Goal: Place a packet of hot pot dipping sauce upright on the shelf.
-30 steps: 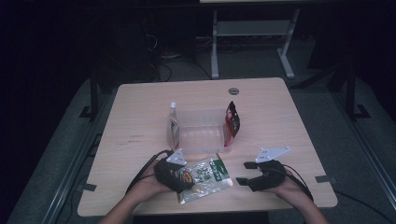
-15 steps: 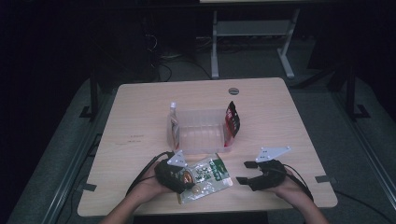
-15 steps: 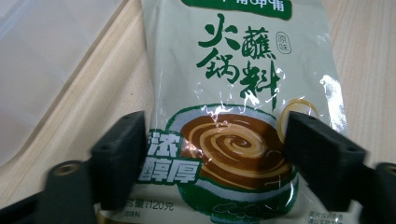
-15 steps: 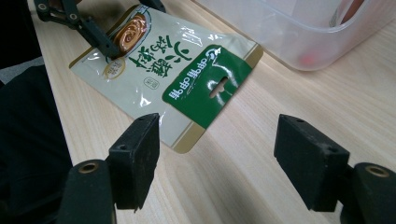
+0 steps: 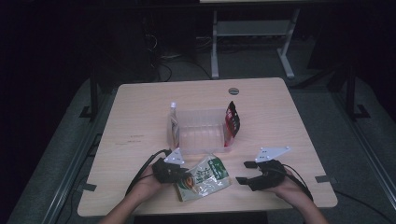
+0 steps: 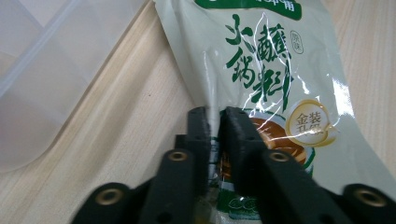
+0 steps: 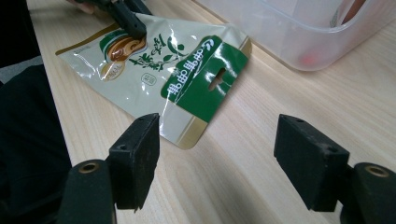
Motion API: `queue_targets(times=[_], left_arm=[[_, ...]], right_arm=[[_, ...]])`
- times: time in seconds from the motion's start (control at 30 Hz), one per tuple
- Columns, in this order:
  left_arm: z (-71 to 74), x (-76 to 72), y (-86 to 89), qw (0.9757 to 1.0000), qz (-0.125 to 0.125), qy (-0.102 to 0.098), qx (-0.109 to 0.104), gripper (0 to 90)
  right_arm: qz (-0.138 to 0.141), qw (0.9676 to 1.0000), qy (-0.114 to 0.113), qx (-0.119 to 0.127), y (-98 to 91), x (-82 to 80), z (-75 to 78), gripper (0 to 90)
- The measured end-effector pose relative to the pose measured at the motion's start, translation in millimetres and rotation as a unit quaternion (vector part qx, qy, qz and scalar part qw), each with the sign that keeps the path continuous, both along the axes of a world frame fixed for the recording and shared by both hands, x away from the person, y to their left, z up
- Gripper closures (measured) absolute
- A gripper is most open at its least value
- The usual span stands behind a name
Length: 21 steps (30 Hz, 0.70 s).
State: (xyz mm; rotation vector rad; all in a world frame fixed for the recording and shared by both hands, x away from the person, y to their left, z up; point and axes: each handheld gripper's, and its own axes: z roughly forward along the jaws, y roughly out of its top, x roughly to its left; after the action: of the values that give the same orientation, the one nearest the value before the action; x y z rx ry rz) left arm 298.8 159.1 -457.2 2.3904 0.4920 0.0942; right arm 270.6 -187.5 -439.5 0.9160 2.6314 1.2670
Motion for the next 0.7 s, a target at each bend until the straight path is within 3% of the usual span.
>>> queue_targets(times=[0.13, 0.3, 0.7], left_arm=[[0.7, 0.2, 0.5, 1.0000, -0.003, 0.005, -0.002, 89.3], [3.8, 2.4, 5.2, 0.9994, -0.010, 0.024, -0.023, 90.0], [23.3, -2.3, 14.6, 0.9972, -0.027, 0.007, -0.070, 90.0]], right_arm=[[0.000, 1.0000, 0.000, 0.001, -0.2, -0.1, 0.2, 31.0], [-0.001, 1.0000, 0.001, 0.003, -1.5, 1.1, 0.1, 30.9], [-0.007, 0.9998, 0.003, 0.016, -3.8, 0.9, 2.4, 30.1]])
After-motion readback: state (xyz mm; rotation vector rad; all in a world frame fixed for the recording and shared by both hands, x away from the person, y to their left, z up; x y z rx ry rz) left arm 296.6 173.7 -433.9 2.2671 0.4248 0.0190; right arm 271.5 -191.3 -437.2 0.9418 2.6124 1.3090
